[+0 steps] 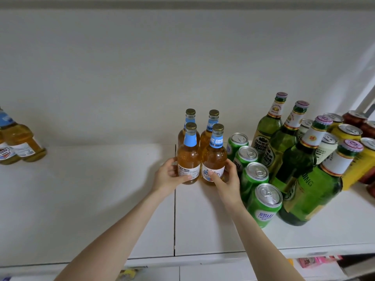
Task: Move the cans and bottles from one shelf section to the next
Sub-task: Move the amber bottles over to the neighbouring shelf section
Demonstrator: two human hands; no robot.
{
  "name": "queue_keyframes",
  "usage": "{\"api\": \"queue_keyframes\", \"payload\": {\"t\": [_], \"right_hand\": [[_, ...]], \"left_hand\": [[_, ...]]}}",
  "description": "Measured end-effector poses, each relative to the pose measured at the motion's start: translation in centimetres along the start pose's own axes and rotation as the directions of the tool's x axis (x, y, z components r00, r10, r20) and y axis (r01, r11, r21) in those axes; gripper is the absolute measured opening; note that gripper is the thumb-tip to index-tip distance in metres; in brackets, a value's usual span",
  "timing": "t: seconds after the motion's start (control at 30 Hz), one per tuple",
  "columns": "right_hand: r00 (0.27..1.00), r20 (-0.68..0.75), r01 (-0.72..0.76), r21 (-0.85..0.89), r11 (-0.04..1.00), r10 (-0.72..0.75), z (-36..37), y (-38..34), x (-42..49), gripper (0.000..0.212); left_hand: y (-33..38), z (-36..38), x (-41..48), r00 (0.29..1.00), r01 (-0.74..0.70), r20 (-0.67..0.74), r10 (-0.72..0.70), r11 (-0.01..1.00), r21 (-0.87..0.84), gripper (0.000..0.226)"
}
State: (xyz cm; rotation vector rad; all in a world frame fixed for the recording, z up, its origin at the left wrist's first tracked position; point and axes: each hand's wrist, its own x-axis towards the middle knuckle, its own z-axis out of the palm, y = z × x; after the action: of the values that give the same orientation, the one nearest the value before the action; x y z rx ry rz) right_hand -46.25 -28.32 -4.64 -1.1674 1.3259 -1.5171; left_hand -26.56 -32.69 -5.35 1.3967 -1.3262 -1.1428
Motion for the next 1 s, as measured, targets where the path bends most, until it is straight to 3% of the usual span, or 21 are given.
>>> {"api": "queue_keyframes", "payload": {"t": [0.3,0.43,0.53,0.73,0.93,1.0], "right_hand": [[0.999,-0.034,-0.02,-0.056,0.998,0.018,0.1,0.0,-0.1,0.06],[0.995,-0.093,-0.045,-0.209,0.977,0.026,0.3,-0.1,-0.7,0.058],[0.996,-0.085,-0.064,-0.408,0.911,0.033,0.4,-0.3,-1.7,0.066],[0.997,-0.029,-0.069,-0.772,0.632,0.073,0.5,-0.8,-4.4,0.067],[0.999,0.039,0.033,-0.964,0.262,0.019,0.6,-0.7,-7.5,0.075],[0.997,0.073,0.073,-0.979,0.191,-0.01,0.4,-0.6,-8.7,0.079]], "left_hand": [[0.2,-0.7,0.1,0.996,-0.053,0.073,0.047,0.994,0.095,0.069],[0.4,-1.6,-0.4,0.991,-0.121,0.095,0.097,0.946,0.301,0.064],[0.4,-2.9,-1.4,0.978,-0.21,0.121,0.172,0.798,0.565,0.062],[0.4,-4.6,-4.2,0.958,-0.272,0.174,0.228,0.53,0.803,0.061],[-0.1,-5.7,-7.5,0.955,-0.237,0.164,0.246,0.307,0.921,0.062],[-0.2,-5.8,-8.9,0.955,-0.229,0.164,0.248,0.259,0.938,0.062]]}}
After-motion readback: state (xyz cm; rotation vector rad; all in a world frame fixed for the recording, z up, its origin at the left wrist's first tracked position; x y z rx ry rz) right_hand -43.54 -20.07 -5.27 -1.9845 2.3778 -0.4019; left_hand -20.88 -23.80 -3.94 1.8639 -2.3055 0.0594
